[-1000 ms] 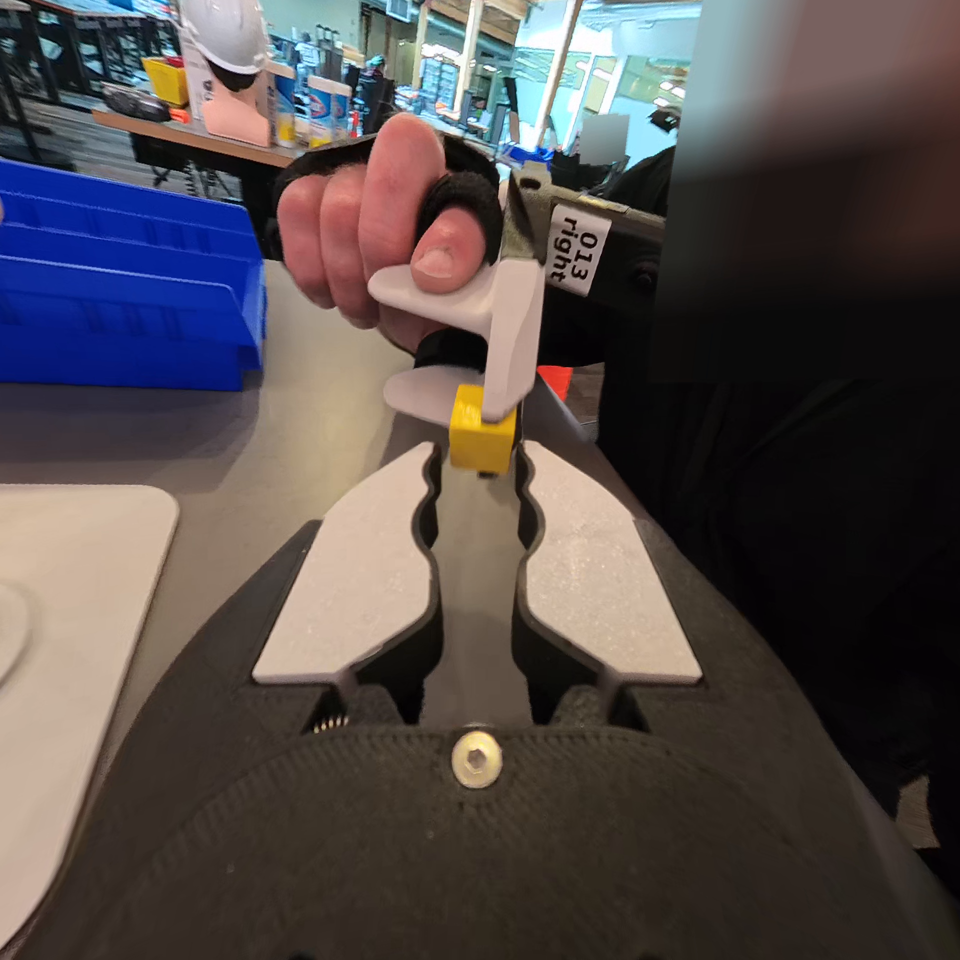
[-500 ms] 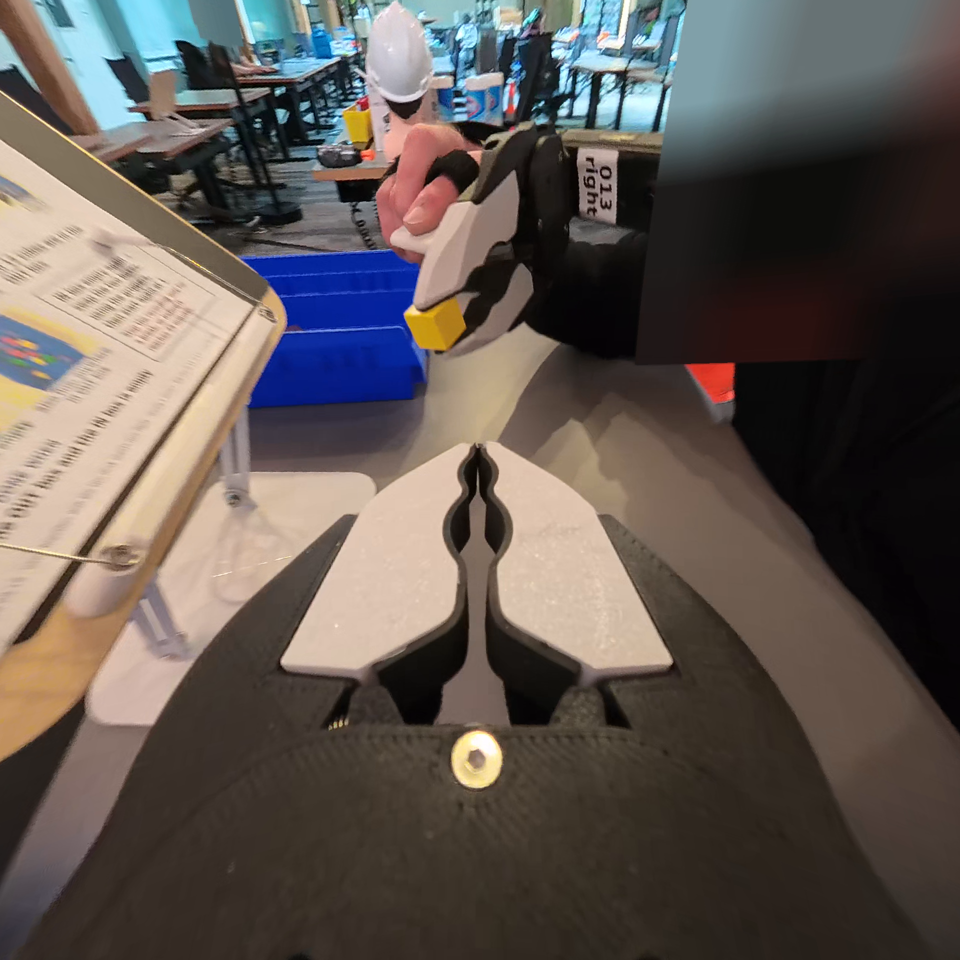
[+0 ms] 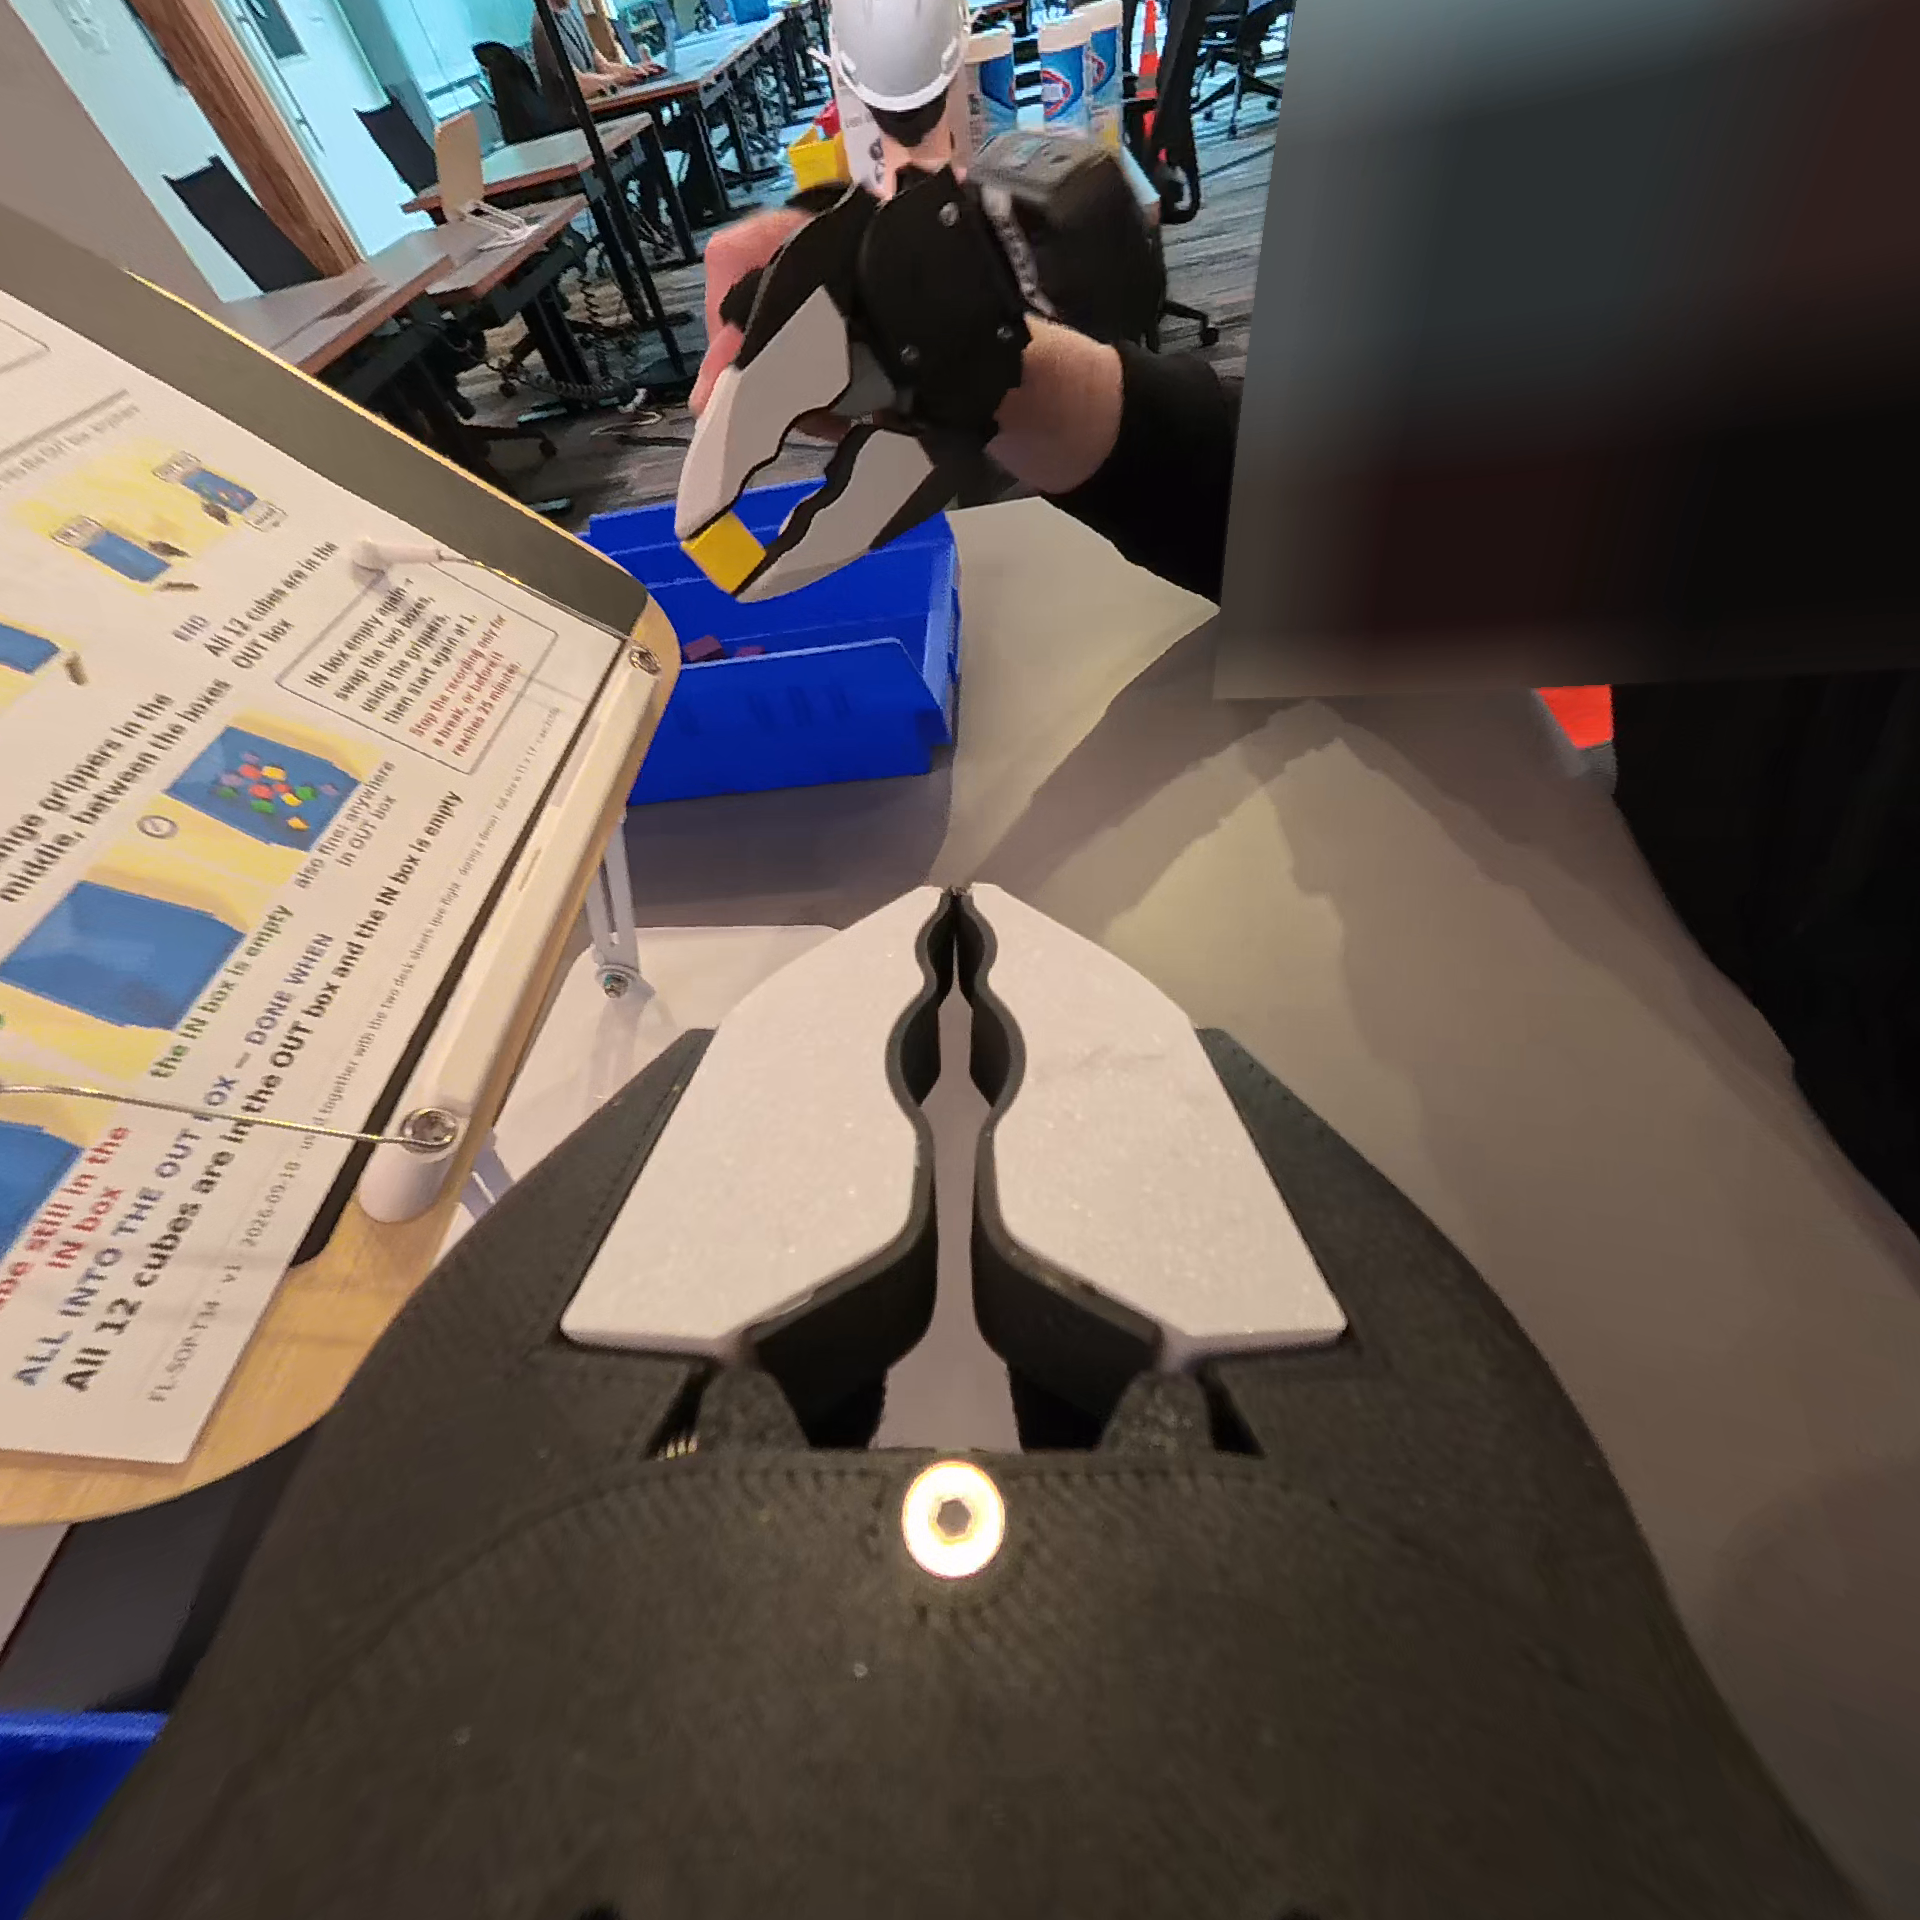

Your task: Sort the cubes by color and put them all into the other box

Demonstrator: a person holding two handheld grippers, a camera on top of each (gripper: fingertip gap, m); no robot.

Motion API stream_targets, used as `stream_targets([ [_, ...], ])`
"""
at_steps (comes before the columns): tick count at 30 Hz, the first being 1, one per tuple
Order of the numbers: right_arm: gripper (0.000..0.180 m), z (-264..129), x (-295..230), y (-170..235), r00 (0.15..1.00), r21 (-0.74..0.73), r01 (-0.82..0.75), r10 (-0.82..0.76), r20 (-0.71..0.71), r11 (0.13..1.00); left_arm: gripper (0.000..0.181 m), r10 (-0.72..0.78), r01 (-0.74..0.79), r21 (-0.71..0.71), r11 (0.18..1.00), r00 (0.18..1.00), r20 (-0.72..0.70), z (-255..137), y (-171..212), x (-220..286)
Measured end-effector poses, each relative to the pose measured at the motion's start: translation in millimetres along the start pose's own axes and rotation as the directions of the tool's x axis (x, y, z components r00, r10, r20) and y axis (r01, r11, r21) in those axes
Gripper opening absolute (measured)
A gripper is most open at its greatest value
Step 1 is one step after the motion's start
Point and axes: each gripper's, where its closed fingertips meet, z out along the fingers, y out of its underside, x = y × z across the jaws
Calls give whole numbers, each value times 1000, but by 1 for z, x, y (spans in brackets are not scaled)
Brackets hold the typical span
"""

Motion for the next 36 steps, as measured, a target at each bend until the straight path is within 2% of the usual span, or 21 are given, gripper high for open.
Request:
stream_targets([
  [4,22,8,2,34,997,-74,-77,78,6,994,0,5,-5,-3,1000,1000,13,-2,-1,-1],
  [9,23,12,-3,60,995,-151,-90,95,27,985,0,0,1,-19,1000,1000,27,-2,3,-3],
  [20,22,3,1,25,997,-63,-75,76,25,995,0,8,-5,-53,999,998,57,-4,8,-6],
  [36,23,-4,14,51,991,-107,-134,133,-17,985,0,29,-24,-66,998,996,86,-11,7,-7],
])
